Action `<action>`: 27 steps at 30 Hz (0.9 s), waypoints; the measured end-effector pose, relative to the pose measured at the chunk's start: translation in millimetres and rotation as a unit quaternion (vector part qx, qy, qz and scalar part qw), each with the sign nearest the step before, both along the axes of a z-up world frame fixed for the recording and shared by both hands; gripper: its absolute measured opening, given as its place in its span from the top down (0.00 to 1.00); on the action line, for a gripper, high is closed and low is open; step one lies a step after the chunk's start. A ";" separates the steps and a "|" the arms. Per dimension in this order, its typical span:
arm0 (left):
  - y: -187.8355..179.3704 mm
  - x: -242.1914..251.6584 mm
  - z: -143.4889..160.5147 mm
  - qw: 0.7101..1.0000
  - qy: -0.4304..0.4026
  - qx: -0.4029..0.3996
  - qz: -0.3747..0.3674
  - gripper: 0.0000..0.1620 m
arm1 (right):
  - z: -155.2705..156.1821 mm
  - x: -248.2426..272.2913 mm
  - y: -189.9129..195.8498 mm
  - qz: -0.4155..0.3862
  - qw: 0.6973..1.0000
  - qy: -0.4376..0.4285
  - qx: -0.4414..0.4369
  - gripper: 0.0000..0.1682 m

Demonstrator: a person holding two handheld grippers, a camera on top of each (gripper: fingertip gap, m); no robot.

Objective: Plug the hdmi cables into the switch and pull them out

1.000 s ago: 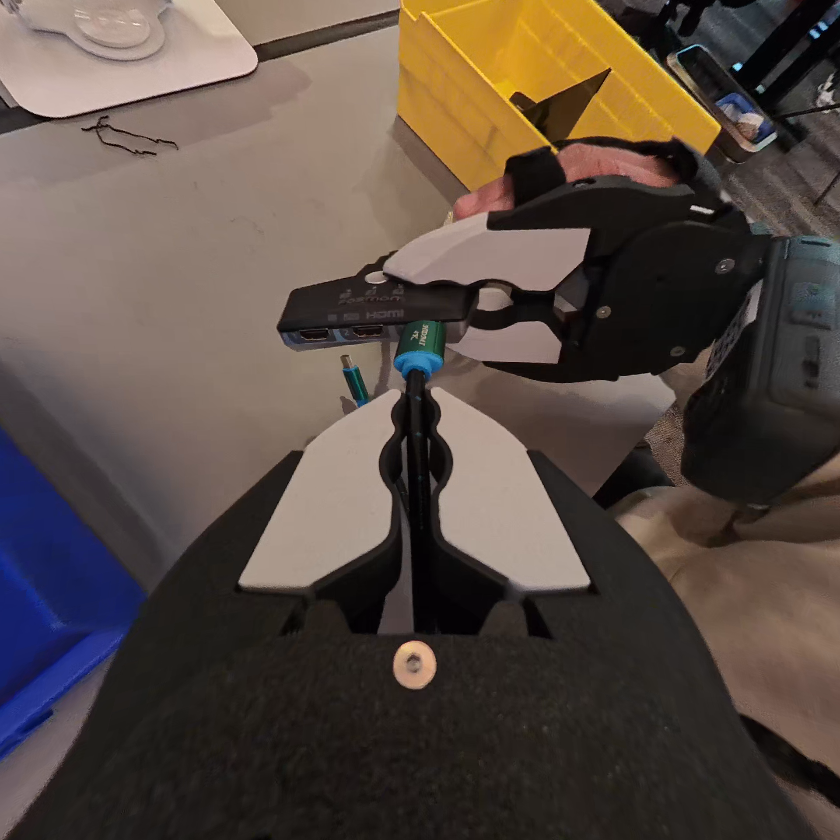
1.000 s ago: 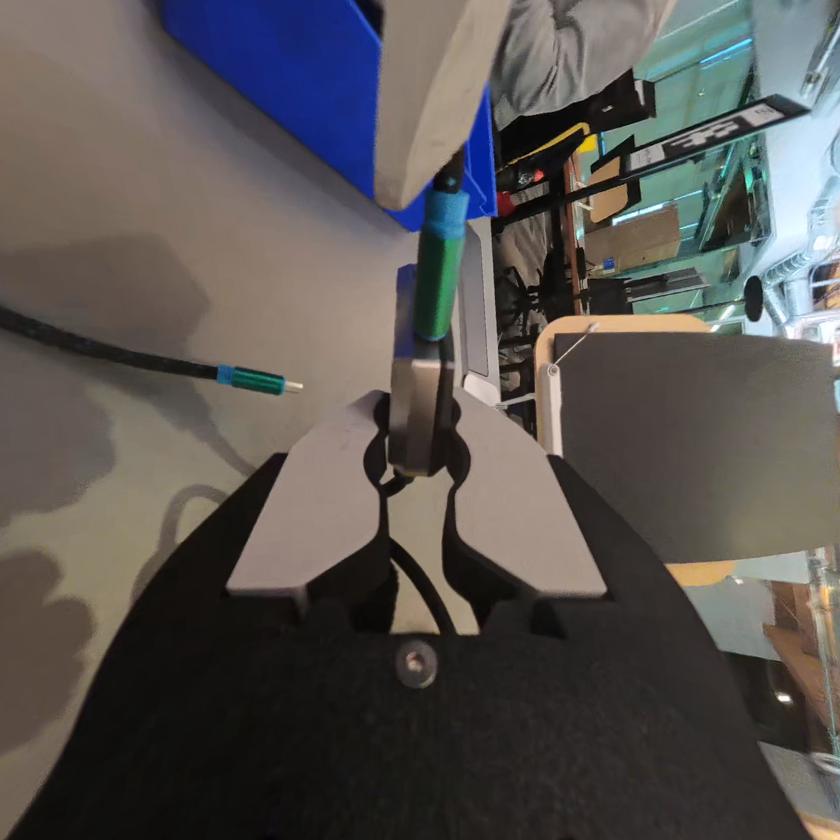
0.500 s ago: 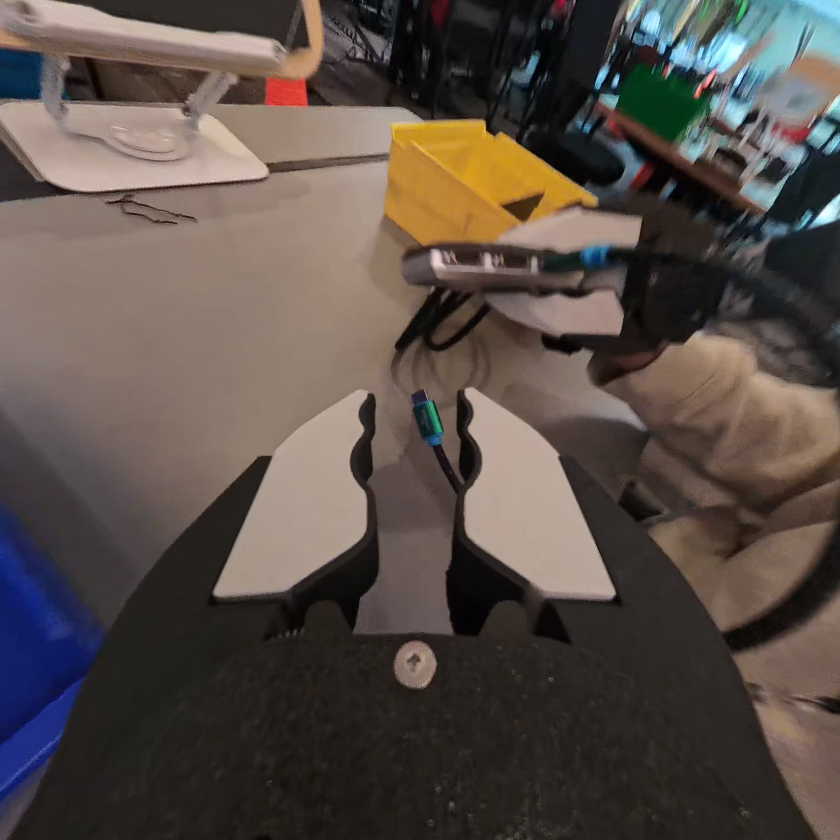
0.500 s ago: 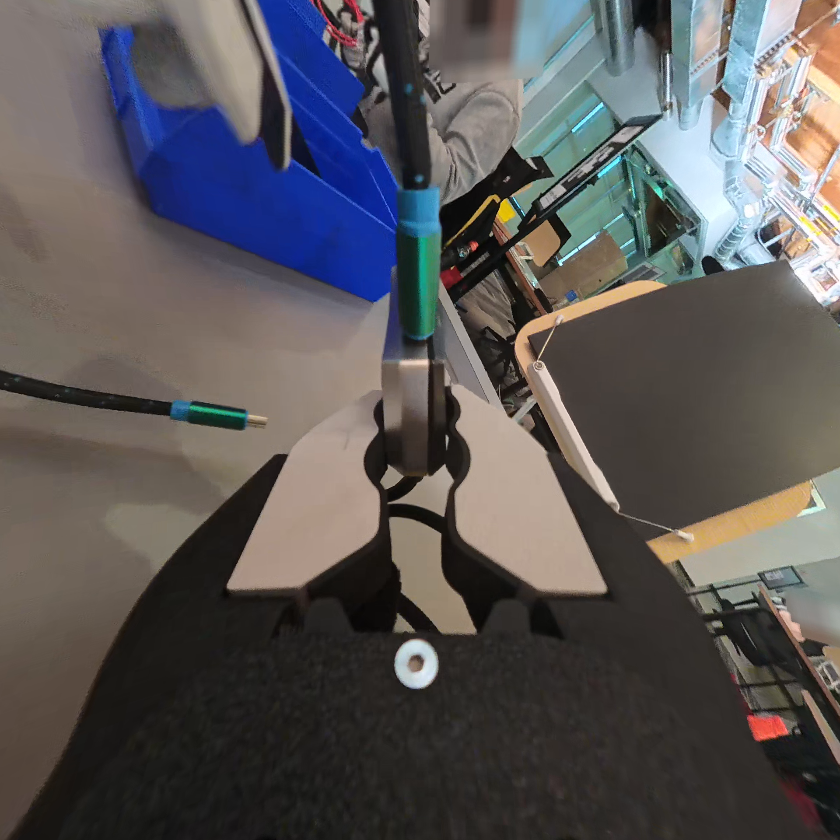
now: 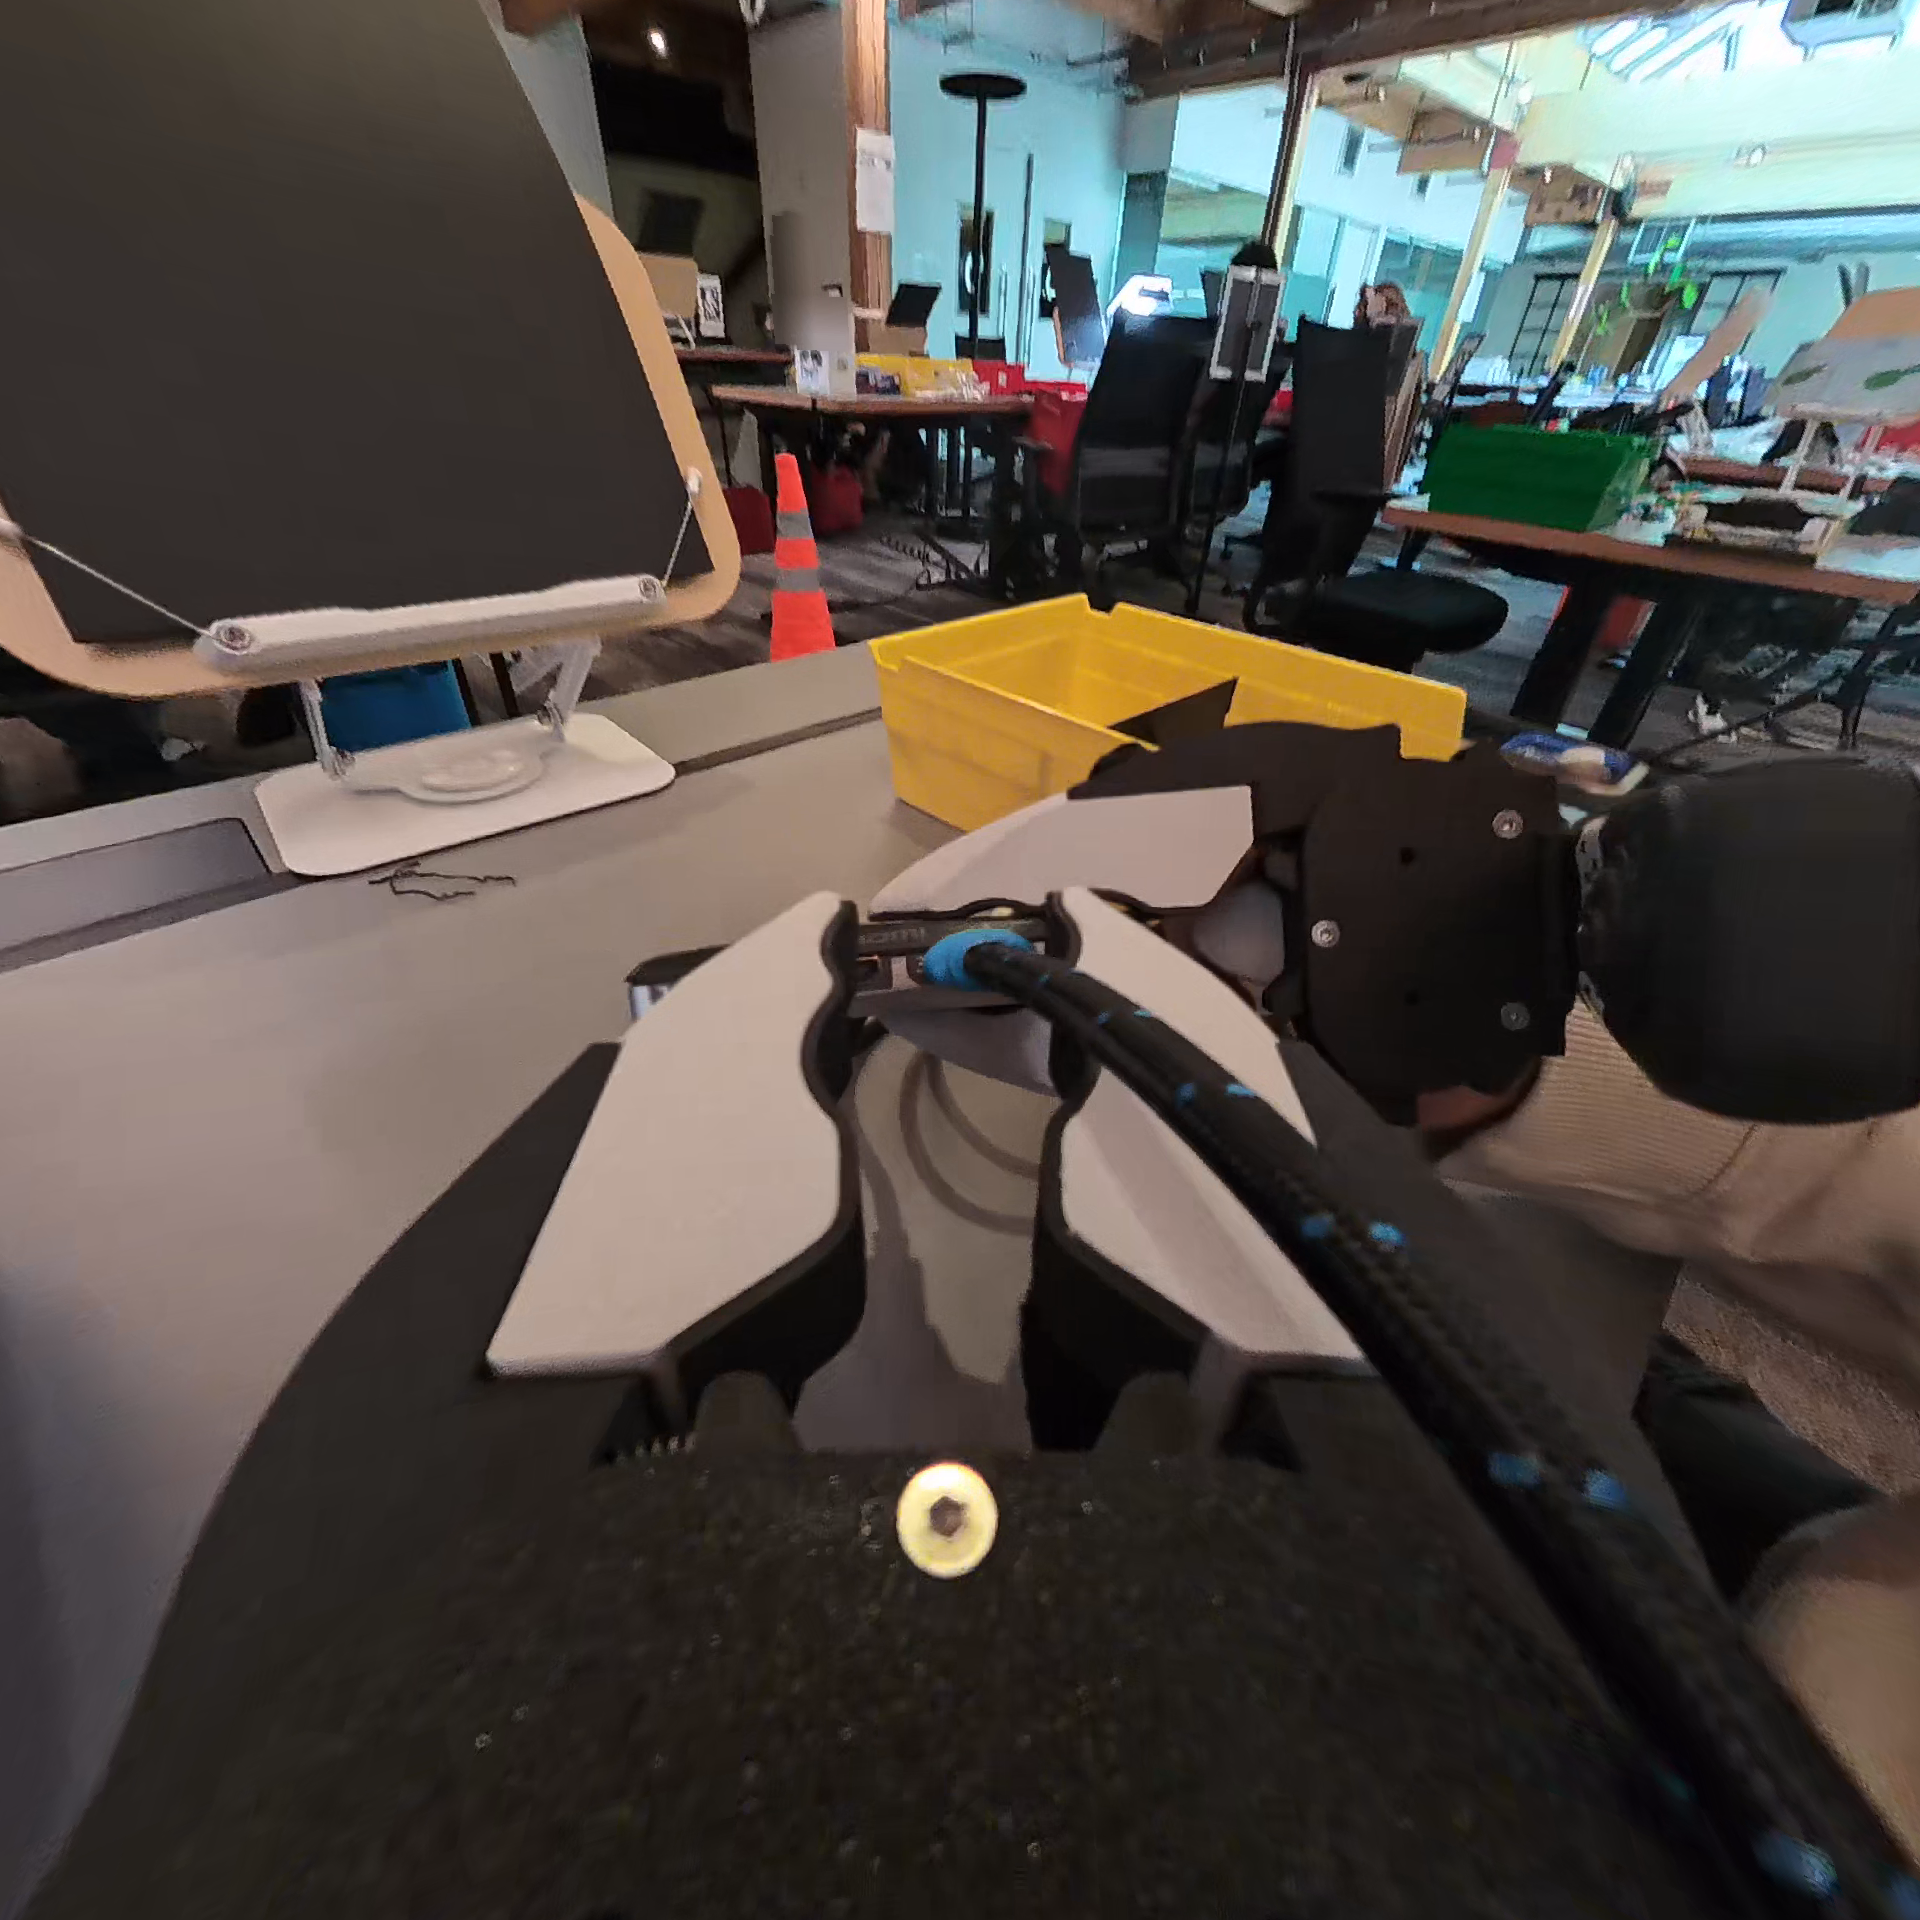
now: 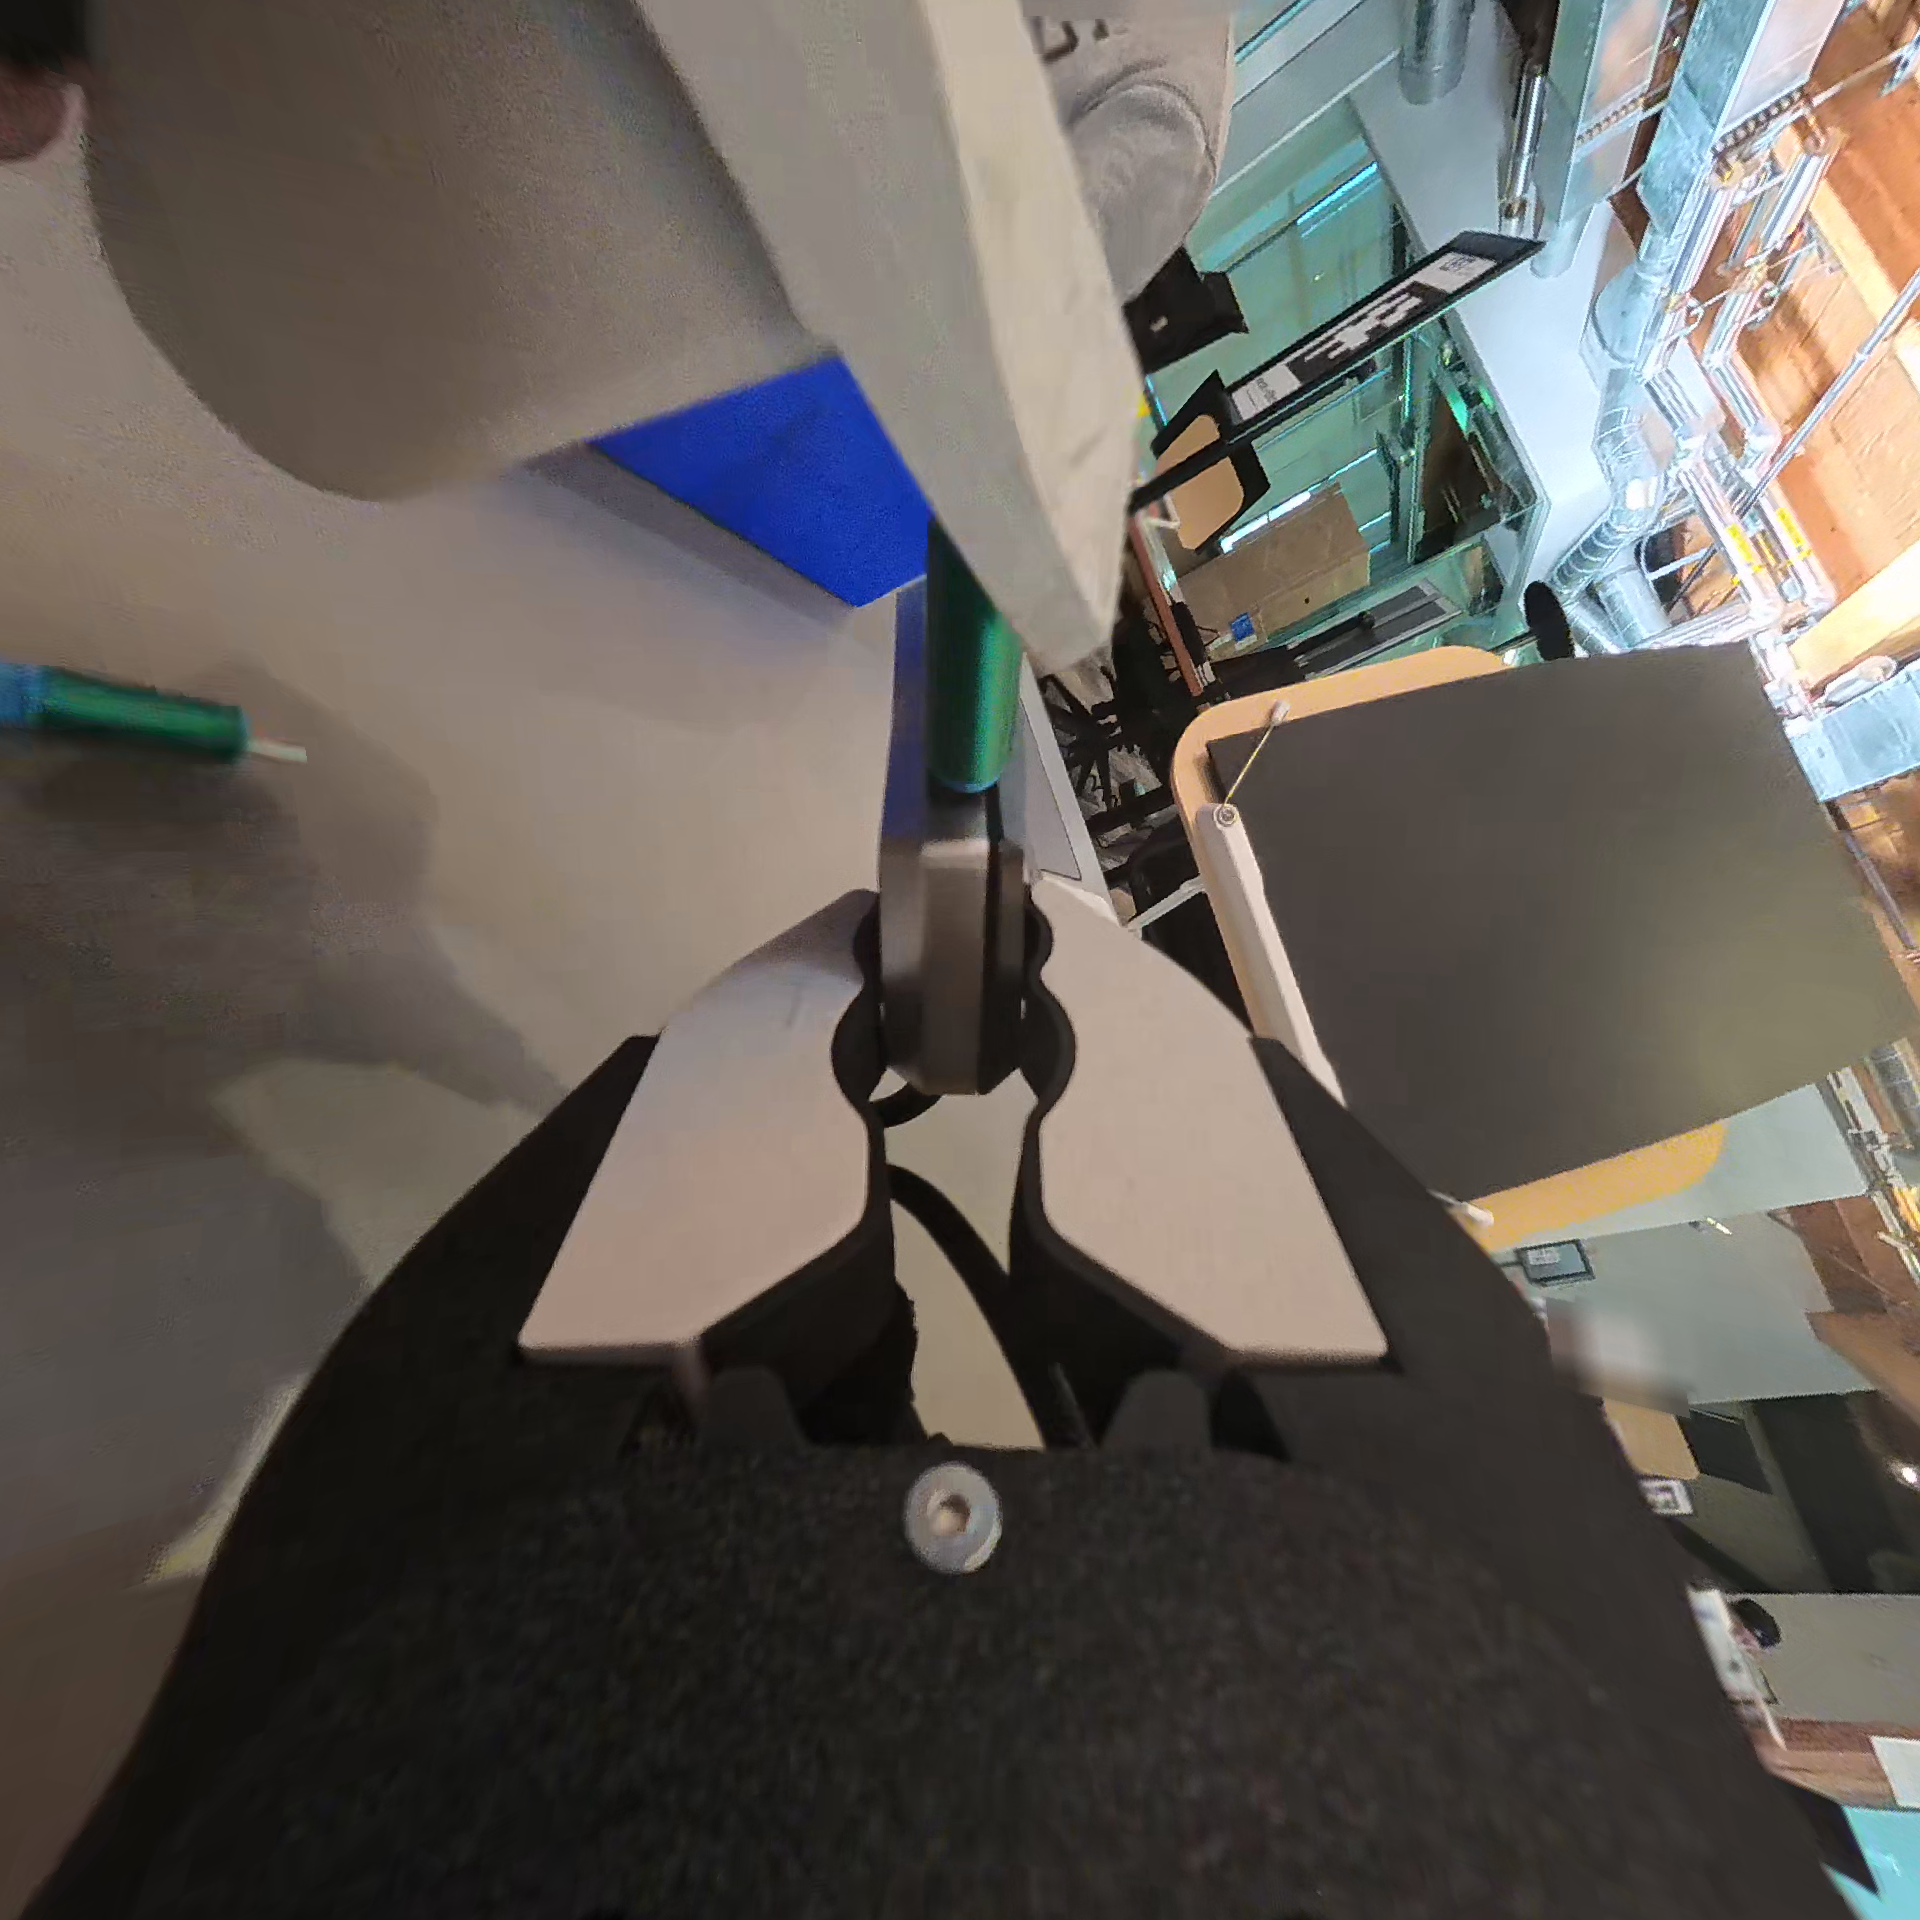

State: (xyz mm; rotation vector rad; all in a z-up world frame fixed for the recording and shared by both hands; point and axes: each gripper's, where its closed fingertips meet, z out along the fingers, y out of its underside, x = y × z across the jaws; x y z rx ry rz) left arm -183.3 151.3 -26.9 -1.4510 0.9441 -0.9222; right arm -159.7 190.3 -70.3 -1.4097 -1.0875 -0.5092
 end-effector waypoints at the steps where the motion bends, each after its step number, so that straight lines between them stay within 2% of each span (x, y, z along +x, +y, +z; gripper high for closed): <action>1: 0.2 0.8 -3.4 1.000 0.011 -0.003 -0.001 0.80 | -0.9 0.9 1.2 -0.003 1.000 0.000 -0.003 0.87; 4: 0.6 3.7 -16.5 0.998 0.049 -0.023 -0.004 0.83 | 0.2 5.7 3.9 -0.016 1.000 0.001 -0.005 0.87; 13: -1.5 10.9 -18.0 0.998 0.048 -0.026 -0.009 0.87 | -7.2 6.3 4.1 -0.020 0.998 -0.056 -0.006 0.87; 17: 0.7 10.3 -21.2 0.997 0.067 -0.045 -0.007 0.87 | -12.1 8.3 6.1 -0.036 0.999 -0.016 -0.033 0.86; 19: 1.2 7.7 -20.0 0.997 0.074 -0.029 -0.003 0.87 | -11.5 6.3 6.5 -0.028 0.999 -0.005 -0.039 0.87; 20: -5.3 6.7 -11.6 0.998 0.050 -0.024 -0.025 0.87 | -12.4 8.9 8.6 -0.038 0.998 -0.009 -0.040 0.87; 22: -20.6 0.9 9.1 0.997 0.010 -0.032 -0.064 0.87 | -28.7 49.1 23.4 -0.130 0.988 -0.013 -0.078 0.87; 24: -10.1 -6.7 -3.6 0.998 0.064 0.012 -0.019 0.87 | -25.7 66.1 24.0 -0.123 0.986 0.051 -0.103 0.87; 27: 9.4 -15.3 -37.4 0.994 0.085 -0.062 -0.010 0.87 | -3.1 68.0 17.5 -0.092 0.990 0.076 -0.074 0.87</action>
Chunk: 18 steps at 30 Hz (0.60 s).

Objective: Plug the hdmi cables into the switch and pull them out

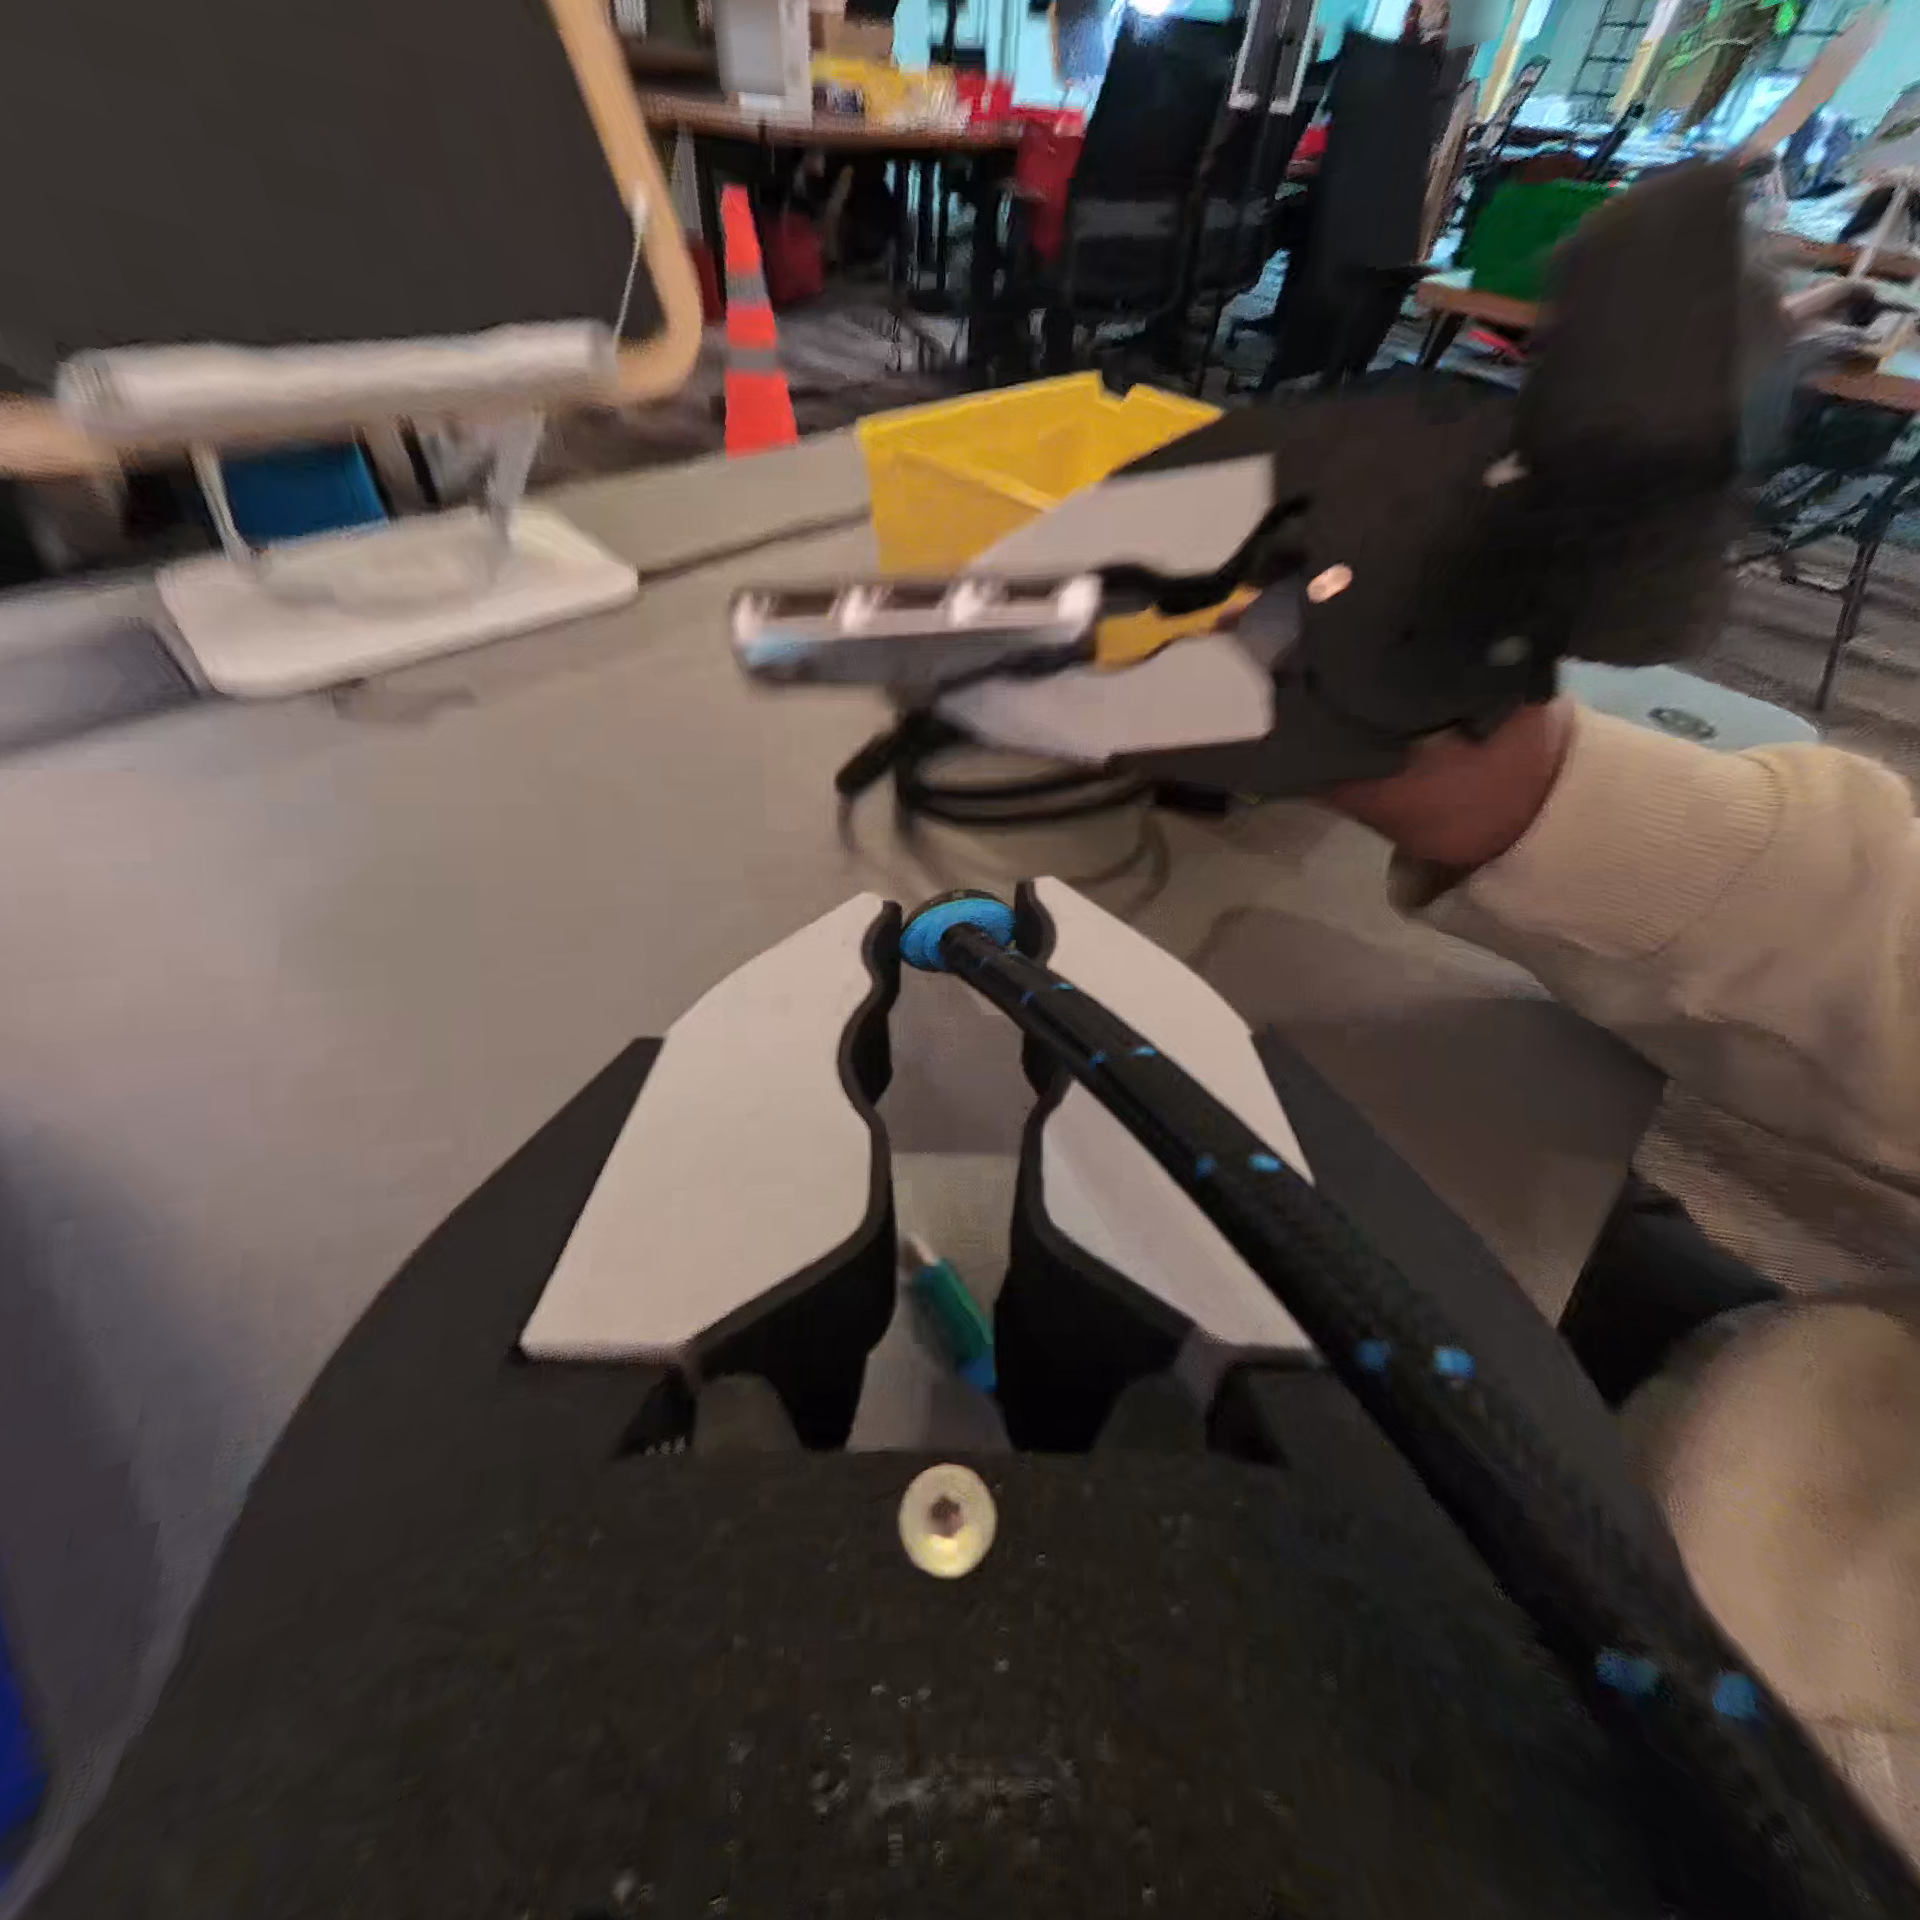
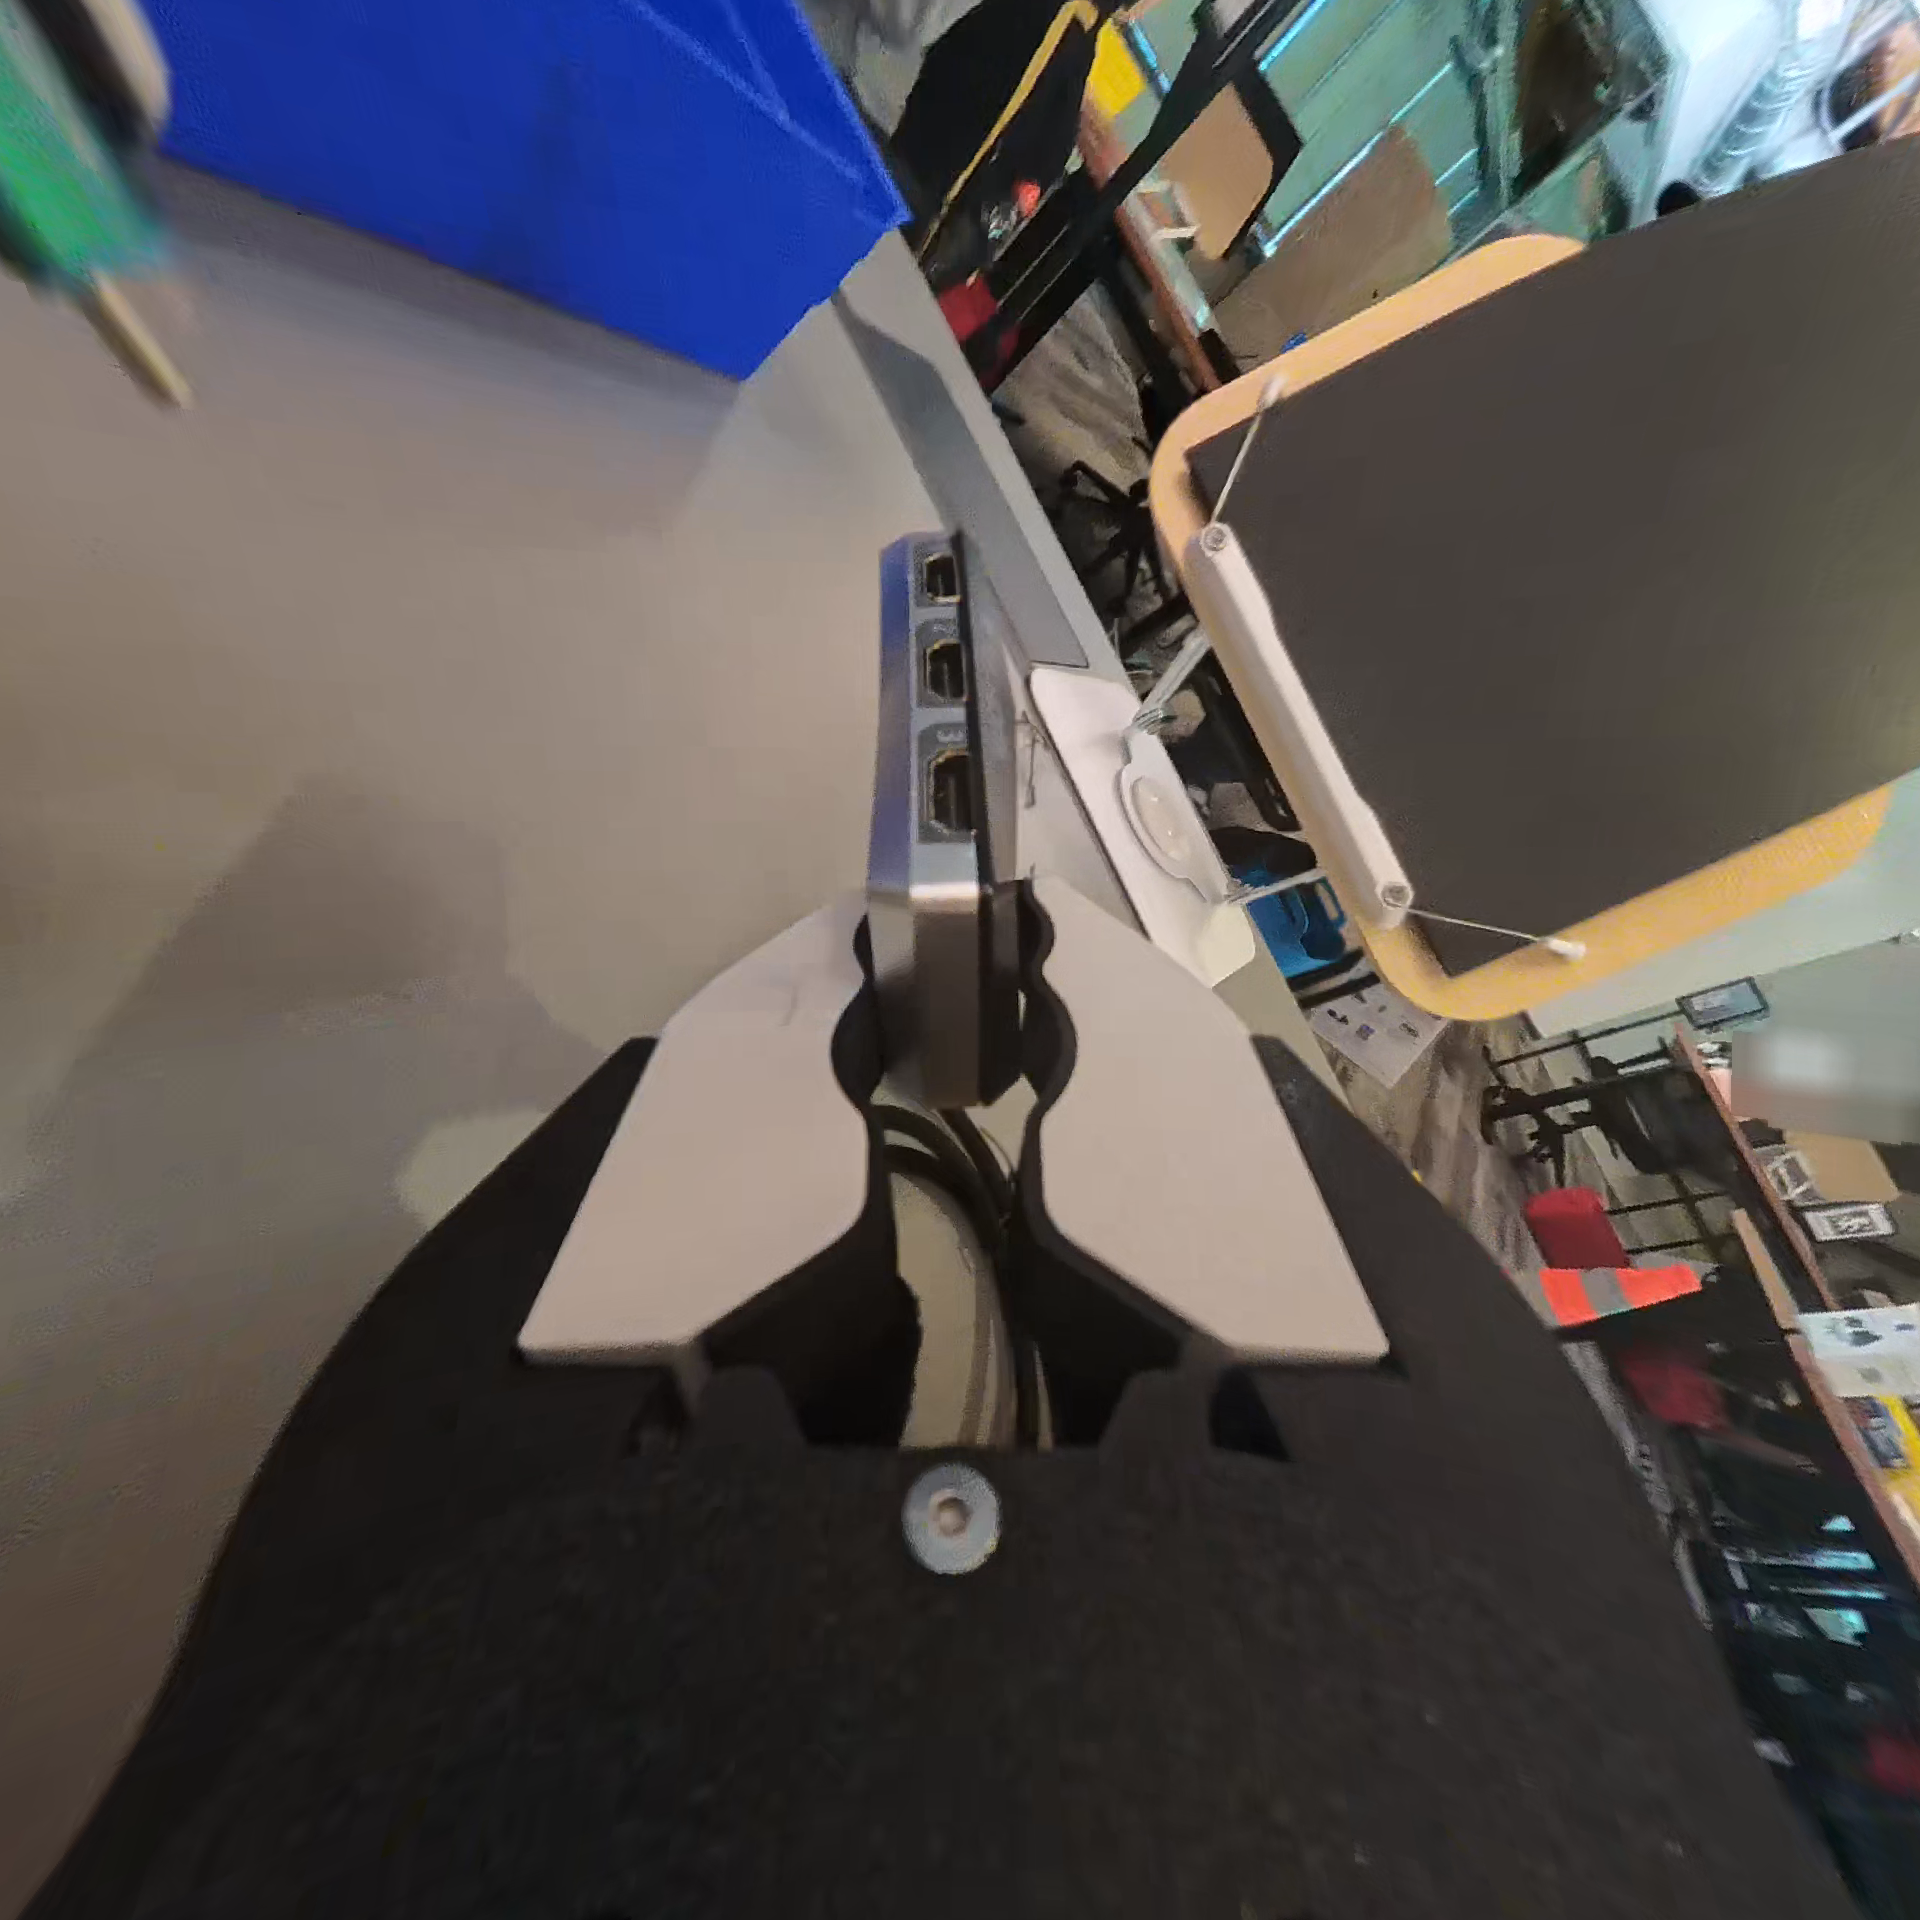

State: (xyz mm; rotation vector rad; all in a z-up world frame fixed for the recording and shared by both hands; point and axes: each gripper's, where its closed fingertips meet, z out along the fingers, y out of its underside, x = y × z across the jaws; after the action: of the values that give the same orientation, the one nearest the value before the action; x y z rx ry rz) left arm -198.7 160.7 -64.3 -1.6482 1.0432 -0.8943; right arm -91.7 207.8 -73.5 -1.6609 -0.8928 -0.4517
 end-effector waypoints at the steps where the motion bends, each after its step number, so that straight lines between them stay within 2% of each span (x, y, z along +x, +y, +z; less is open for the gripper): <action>1: 11.0 -4.1 -11.7 1.000 0.022 -0.013 0.015 0.87 | 2.9 0.3 -0.9 0.004 1.000 0.022 0.001 0.87; 3: 33.3 -13.3 -27.9 0.996 0.072 -0.005 0.047 0.87 | 9.1 -1.2 -4.0 0.014 0.998 0.060 0.004 0.87; 7: 46.6 -18.0 -16.5 0.997 0.049 0.011 0.056 0.87 | 43.4 -11.3 -12.7 0.055 0.990 0.126 0.039 0.87; 12: 41.5 -21.1 -22.8 0.997 0.054 0.009 0.054 0.87 | 136.8 20.6 -23.0 0.073 0.970 0.218 0.082 0.87; 18: 35.3 -22.8 -24.1 0.997 0.064 0.024 0.045 0.87 | 251.0 109.2 -53.2 0.062 0.951 0.265 0.150 0.87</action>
State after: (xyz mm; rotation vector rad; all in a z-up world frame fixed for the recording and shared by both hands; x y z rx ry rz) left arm -221.5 196.1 -88.3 -1.7156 1.0597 -0.7061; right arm 17.5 154.6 177.6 -1.3395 -0.4920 -0.0373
